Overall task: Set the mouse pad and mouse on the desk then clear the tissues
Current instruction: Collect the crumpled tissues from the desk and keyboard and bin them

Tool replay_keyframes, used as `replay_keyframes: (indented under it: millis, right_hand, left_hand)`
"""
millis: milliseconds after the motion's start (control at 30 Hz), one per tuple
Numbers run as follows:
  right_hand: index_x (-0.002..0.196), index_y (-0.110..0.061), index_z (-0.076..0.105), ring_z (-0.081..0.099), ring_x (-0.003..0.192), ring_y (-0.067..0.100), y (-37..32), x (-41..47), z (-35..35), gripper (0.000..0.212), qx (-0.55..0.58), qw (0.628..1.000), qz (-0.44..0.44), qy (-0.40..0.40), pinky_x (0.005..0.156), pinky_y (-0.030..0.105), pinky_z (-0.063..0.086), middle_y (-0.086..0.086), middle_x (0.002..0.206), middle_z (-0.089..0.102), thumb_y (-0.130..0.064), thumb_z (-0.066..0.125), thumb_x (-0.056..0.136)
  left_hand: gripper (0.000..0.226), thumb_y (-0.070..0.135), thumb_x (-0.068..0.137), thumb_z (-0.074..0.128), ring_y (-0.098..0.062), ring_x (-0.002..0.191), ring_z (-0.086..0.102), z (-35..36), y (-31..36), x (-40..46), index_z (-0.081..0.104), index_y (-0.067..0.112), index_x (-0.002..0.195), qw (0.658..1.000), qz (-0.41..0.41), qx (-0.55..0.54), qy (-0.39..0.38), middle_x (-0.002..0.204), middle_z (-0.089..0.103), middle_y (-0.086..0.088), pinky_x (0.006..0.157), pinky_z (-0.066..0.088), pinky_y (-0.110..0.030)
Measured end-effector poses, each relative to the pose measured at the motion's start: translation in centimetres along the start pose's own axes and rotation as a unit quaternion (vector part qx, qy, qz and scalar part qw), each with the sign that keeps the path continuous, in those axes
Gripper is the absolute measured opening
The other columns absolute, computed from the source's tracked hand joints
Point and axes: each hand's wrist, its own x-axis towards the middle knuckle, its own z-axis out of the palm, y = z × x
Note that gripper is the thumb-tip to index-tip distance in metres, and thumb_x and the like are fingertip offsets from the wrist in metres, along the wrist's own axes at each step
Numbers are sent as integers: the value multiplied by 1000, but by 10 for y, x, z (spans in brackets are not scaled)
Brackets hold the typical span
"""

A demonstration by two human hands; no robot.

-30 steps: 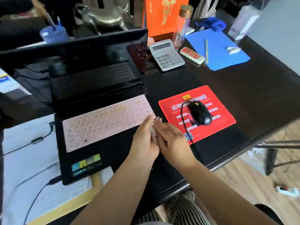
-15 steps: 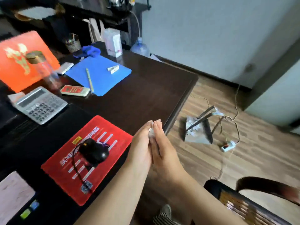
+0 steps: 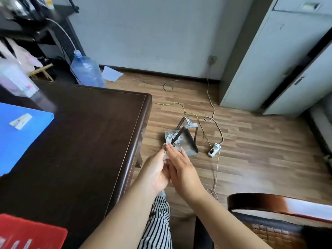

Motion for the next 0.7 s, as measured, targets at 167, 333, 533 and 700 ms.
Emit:
replay_keyframes:
  millis: [167,333,533,700]
  right_hand:
    - [118,-3,58,56,115,25,48,63,2,41,-84,996,-18,20,103,34,23,13,121,64,-14,40,83]
    - [115,-10,60,55,112,21,103,163,2,44,-117,993,-16,12,98,37,38,9,117,66,-33,25,100]
    - [99,-9,71,67,93,30,186,294,9,42,-144,982,28,-120,79,47,55,10,102,72,-41,47,84]
    - [109,-9,66,58,107,31,264,361,24,35,-162,957,90,-223,86,33,49,12,117,65,-29,55,83]
  left_hand:
    - [31,22,99,38,-3,43,64,29,35,72,61,7,84,1000,-7,18,8,50,69,1,43,51,-12]
    - [30,15,98,39,-4,44,65,55,91,173,61,4,80,999,-33,5,4,53,70,-2,43,51,-11]
    - [28,12,97,42,-4,34,55,80,147,307,59,3,77,994,-32,-16,100,48,65,-2,32,40,-10]
    - [27,7,94,48,-7,26,54,95,152,408,54,6,68,981,-38,17,188,49,60,-7,30,42,-12]
